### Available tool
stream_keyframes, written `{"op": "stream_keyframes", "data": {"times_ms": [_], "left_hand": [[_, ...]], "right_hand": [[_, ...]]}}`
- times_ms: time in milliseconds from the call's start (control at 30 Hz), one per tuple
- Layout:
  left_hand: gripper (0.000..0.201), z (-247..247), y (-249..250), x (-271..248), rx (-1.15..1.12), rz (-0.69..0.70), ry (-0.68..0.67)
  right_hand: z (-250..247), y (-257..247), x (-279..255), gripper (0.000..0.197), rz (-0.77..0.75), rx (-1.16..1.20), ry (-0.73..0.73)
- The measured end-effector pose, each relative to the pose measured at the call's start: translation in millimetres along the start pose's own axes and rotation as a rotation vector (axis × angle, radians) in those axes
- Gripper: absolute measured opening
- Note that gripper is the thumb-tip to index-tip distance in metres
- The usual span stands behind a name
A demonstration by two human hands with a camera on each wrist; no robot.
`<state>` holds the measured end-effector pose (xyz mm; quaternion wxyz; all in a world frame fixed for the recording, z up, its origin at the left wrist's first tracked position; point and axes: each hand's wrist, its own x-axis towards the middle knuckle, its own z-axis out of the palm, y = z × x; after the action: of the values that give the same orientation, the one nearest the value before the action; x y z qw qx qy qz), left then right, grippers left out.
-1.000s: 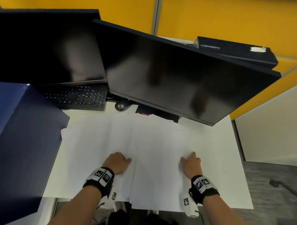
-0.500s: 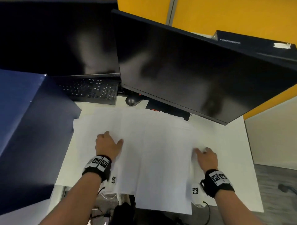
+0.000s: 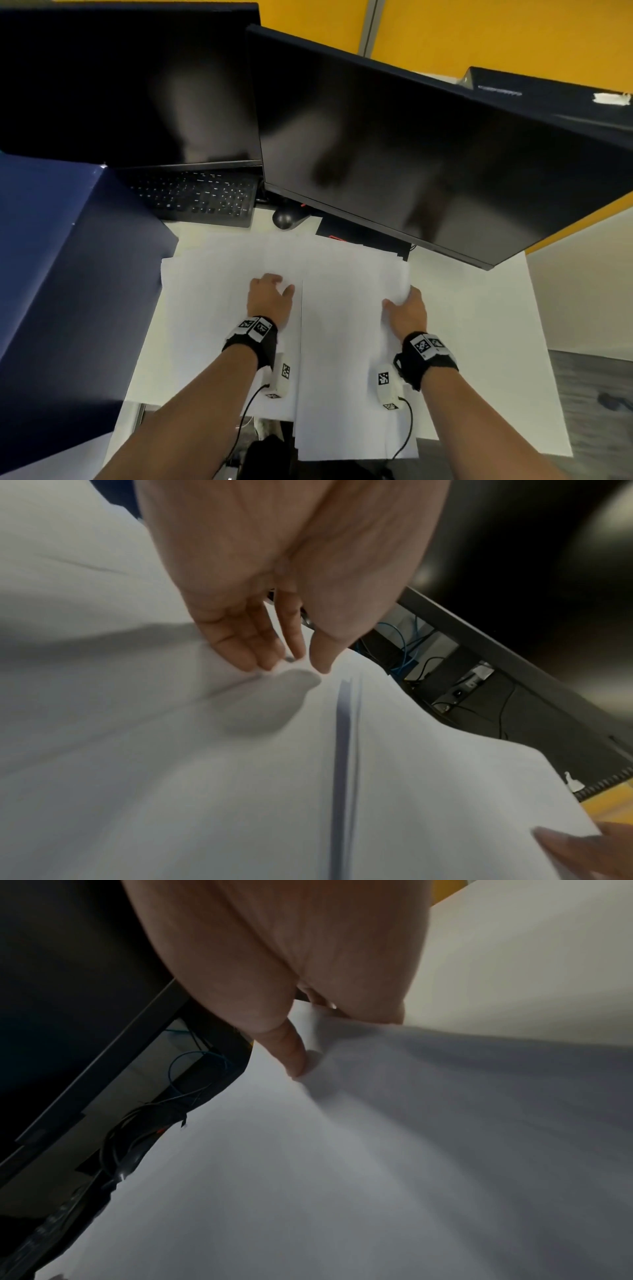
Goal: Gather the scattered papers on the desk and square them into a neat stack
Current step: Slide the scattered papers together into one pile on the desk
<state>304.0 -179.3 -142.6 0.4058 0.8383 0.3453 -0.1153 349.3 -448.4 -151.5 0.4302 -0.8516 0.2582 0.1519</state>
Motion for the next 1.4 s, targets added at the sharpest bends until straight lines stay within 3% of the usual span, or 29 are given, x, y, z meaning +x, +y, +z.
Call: {"op": "stream_keyframes", "data": {"times_ms": [67, 167, 233, 300, 400, 600, 700, 800, 867, 967, 1067, 1233, 1300, 1400], "left_hand": [[0.057, -6.7, -3.1, -4.6, 0.122, -0.012, 0.003], [0.068, -14.0, -15.0, -16.3, 0.265, -0.052, -0.116], [0.07, -10.2, -21.1, -26.9, 0.362, -0.06, -0.236], [0.059, -0.1, -20.9, -39.2, 0.428, -0.01, -0.308], [0.027, 15.3, -16.8, -52.8, 0.316, 0.018, -0.296], [0.041, 14.5, -19.0, -68.2, 0.17, 0.029, -0.233], [0.056, -5.5, -34.3, -67.4, 0.269, 0.005, -0.296], [0.044, -15.2, -49.0, -75.0, 0.302, 0.025, -0.365], [0.041, -10.8, -50.7, -85.5, 0.288, 0.06, -0.384], [0.041, -1.2, -48.0, -95.2, 0.286, 0.1, -0.362], [0.026, -12.7, -52.7, -82.5, 0.25, 0.063, -0.239], [0.071, -64.2, -70.6, -26.7, 0.322, -0.113, 0.17], [0.079, -76.8, -69.1, -8.1, 0.314, -0.217, 0.192], [0.08, -79.2, -63.2, 12.2, 0.219, -0.271, 0.087]], "right_hand": [[-8.6, 3.1, -1.4, 0.062, 0.013, 0.043, 0.019], [-25.0, 15.8, -13.4, 0.071, 0.062, 0.021, -0.013], [-24.3, 30.1, -23.8, 0.074, 0.074, -0.031, -0.046], [-12.5, 42.2, -34.8, 0.075, 0.068, -0.04, -0.075], [9.3, 48.7, -48.6, 0.072, 0.06, -0.059, -0.074], [5.6, 45.5, -58.2, 0.074, 0.097, -0.065, -0.098], [-11.4, 49.7, -70.7, 0.058, 0.082, -0.293, -0.079], [-15.3, 58.4, -93.3, 0.032, -0.014, -0.551, -0.13], [-6.3, 63.0, -104.2, 0.03, -0.066, -0.668, -0.171], [1.2, 59.5, -109.7, 0.031, -0.03, -0.645, -0.152], [-8.7, 54.0, -97.6, 0.044, 0.038, -0.508, -0.121], [-41.1, 40.1, -53.5, 0.062, 0.111, -0.275, -0.007], [-45.6, 30.6, -37.0, 0.066, 0.124, -0.21, 0.024], [-35.4, 17.5, -18.2, 0.079, 0.128, -0.132, 0.024]]}}
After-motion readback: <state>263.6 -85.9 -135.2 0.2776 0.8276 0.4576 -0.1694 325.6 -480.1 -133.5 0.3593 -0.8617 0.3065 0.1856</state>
